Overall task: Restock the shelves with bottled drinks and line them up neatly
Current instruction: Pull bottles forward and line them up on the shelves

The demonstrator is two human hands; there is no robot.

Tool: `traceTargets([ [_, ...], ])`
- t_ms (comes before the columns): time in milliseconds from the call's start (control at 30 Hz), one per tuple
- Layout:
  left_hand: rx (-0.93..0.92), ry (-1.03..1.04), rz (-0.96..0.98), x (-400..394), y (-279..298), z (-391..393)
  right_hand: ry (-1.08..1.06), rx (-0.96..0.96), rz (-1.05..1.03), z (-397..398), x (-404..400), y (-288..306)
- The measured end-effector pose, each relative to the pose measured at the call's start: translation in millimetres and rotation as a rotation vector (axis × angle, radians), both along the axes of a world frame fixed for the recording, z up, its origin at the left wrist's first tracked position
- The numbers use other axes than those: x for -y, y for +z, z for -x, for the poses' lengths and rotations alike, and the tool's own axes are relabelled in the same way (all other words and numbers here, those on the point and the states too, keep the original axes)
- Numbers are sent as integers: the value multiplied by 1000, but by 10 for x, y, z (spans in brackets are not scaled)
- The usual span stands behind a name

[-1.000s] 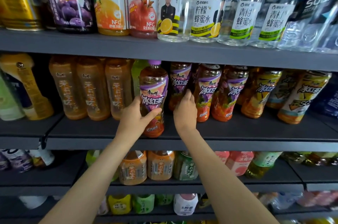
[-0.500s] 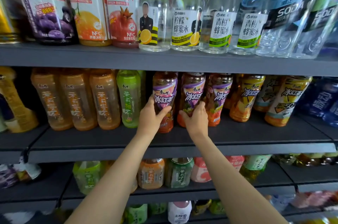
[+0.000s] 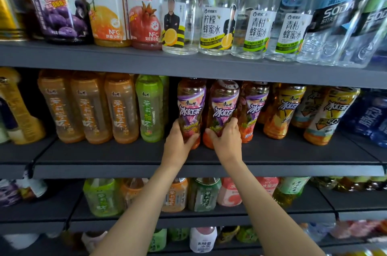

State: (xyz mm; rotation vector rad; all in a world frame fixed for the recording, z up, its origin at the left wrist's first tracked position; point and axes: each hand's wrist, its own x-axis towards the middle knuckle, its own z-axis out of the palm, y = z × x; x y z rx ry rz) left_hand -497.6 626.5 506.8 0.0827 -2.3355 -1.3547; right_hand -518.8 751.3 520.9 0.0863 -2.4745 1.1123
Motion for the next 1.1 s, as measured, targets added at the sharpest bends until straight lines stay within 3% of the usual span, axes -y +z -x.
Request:
traceTargets([
  [267,41,191,88,-114,-1,30,-29,-9,-40,32,-32,-12],
  [533,99,114,130,25,83,-29,-84,52,-19,101,-46,43],
  [633,115,98,174,229,91,-207,-120,-196,0,-133,9,6],
  [733,118,113,191,475,70,-432,76,-361,-1,-281,227,-25],
  [800,139,130,175,633,85,-546,180,-225,-8,-189,419,20],
  [900,183,168,160,819,125,-638,162,47,75,124,640,139],
  [1100,139,139,139,912,140,-671,63,151,99,393,756,131],
])
